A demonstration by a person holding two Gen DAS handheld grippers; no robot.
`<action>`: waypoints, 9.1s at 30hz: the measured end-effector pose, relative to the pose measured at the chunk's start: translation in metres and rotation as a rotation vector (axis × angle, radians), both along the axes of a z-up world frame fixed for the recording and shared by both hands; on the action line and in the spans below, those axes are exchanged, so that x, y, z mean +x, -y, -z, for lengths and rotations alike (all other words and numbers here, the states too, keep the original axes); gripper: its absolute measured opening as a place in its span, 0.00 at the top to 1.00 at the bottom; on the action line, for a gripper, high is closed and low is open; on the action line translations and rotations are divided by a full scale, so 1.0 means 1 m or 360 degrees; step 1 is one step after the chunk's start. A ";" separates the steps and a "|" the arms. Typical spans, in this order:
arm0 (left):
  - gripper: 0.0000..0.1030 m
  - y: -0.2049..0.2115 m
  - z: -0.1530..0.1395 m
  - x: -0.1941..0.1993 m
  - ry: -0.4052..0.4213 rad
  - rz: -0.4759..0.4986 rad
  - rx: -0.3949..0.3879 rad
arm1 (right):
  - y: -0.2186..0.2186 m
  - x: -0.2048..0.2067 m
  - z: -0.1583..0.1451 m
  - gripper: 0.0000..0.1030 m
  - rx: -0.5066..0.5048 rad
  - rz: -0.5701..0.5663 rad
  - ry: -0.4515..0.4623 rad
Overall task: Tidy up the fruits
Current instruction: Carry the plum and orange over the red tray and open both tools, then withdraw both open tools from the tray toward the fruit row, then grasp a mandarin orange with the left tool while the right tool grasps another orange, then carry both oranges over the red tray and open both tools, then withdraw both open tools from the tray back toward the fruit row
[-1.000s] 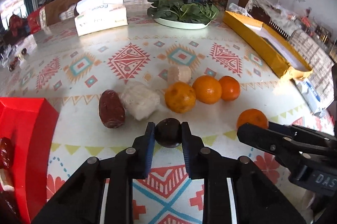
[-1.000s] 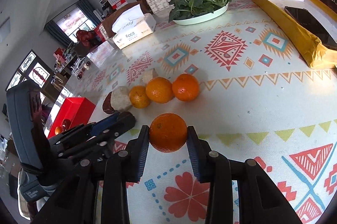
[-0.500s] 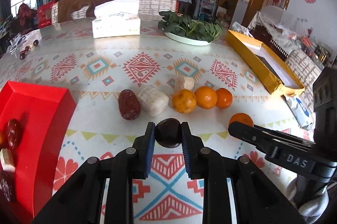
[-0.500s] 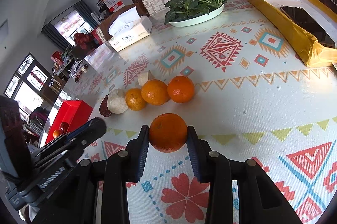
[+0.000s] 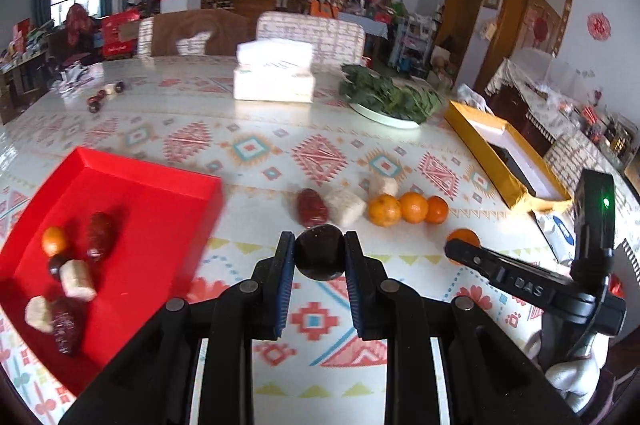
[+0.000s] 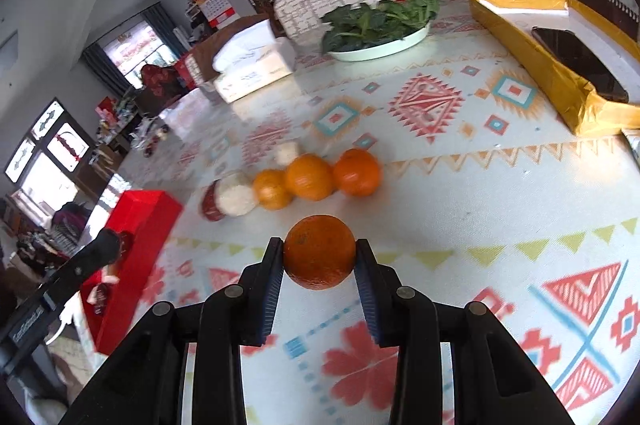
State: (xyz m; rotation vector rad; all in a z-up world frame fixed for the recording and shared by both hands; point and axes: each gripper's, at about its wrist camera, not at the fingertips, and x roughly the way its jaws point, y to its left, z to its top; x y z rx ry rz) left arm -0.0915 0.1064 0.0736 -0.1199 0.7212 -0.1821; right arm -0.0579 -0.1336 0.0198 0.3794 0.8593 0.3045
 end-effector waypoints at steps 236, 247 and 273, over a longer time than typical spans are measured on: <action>0.16 -0.167 -0.017 -0.006 -0.0002 -0.0515 0.0097 | -0.216 0.023 -0.042 0.58 -0.0199 -0.0528 0.0103; 0.16 -0.083 -0.015 -0.034 0.0015 -0.0460 0.0334 | -0.124 -0.001 -0.043 0.56 -0.0106 -0.0302 0.0104; 0.16 0.000 0.016 -0.022 -0.0178 -0.0170 0.0287 | -0.022 -0.001 -0.019 0.53 0.0004 -0.0072 0.0044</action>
